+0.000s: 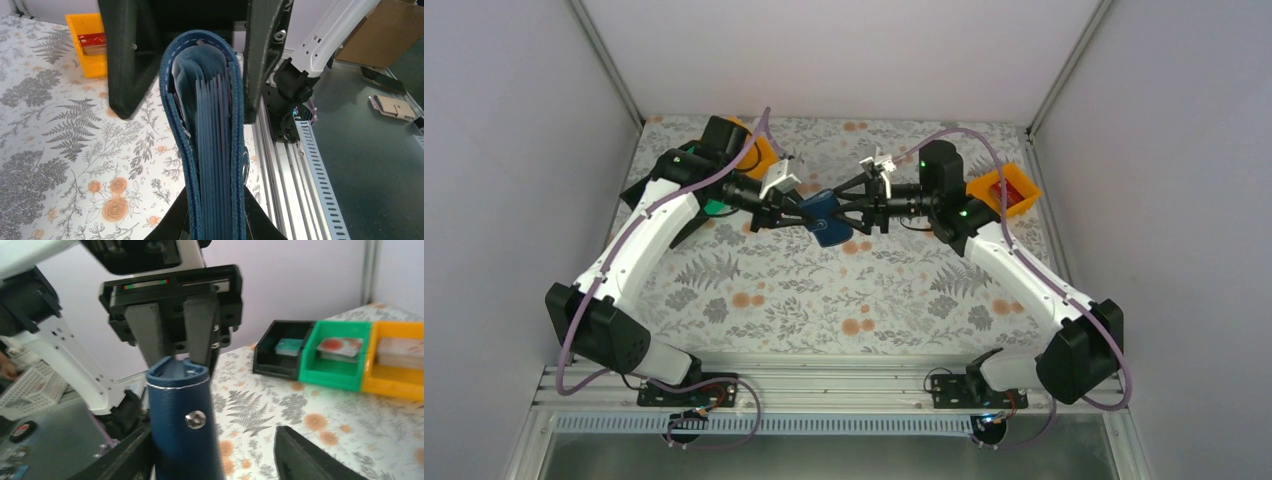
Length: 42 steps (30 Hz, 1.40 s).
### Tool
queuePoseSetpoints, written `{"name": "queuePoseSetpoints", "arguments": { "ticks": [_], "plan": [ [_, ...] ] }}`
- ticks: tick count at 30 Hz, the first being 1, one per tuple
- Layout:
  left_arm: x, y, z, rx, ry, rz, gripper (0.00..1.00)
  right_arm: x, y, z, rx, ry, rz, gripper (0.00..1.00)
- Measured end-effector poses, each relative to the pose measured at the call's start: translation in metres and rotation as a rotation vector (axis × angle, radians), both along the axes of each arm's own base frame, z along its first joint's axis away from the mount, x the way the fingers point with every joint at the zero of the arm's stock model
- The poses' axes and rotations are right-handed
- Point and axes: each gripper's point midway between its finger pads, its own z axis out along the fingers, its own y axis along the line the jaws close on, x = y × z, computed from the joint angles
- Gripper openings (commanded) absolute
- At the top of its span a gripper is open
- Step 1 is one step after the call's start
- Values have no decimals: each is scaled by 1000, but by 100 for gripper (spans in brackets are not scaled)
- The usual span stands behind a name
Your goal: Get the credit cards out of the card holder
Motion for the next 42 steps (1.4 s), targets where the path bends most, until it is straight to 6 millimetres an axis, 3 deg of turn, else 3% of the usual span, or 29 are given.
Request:
{"name": "queuePoseSetpoints", "arguments": {
  "ticks": [4, 5, 6, 8, 10, 13, 17, 22, 25, 26, 28, 30, 32, 35, 37, 42],
  "plan": [
    [2, 1, -1, 10, -8, 8, 2, -12, 4, 1, 5, 0, 67, 9],
    [2, 1, -1, 10, -6, 7, 2, -13, 4, 2, 6, -13, 76, 5],
    [2, 1, -2, 12, -5, 9, 6, -15, 4, 2, 5, -18, 85, 4],
    [0, 2, -2, 15, 4, 7, 26, -16, 4, 1, -1, -27, 91, 4],
    [-1, 2, -2, 15, -3, -1, 38, -17, 4, 1, -8, -40, 97, 4],
    [-5, 2, 5, 13, -22, -15, 41, -20, 3, -2, -31, -43, 107, 4],
    [-4, 2, 15, 1, -53, -19, 40, -25, 1, -2, -53, -50, 130, 4],
    [-2, 1, 12, 3, -35, -17, 38, -28, 4, 0, -59, -66, 155, 4],
    [0, 0, 8, 8, -6, -10, 5, -26, 4, -2, -65, -67, 155, 4],
    [0, 0, 6, 10, 11, -5, 3, -24, 5, -3, -71, -65, 150, 4],
    [1, 0, 3, 23, 27, 9, 2, -21, 5, -6, -80, -60, 144, 18],
    [4, 0, 2, 28, 32, 22, 2, -17, 5, -7, -87, -65, 130, 40],
    [7, -1, 2, 32, 29, 35, 2, -11, 5, -8, -107, -65, 80, 52],
    [19, -1, -3, 54, 29, 89, 2, 9, -1, -6, -140, -95, -71, 56],
    [33, 1, -11, 86, 30, 155, 2, 25, -18, -4, -166, -130, -248, 56],
    [56, 4, -14, 117, 26, 273, 2, 28, -35, 8, -145, -176, -376, 55]
  ]
}}
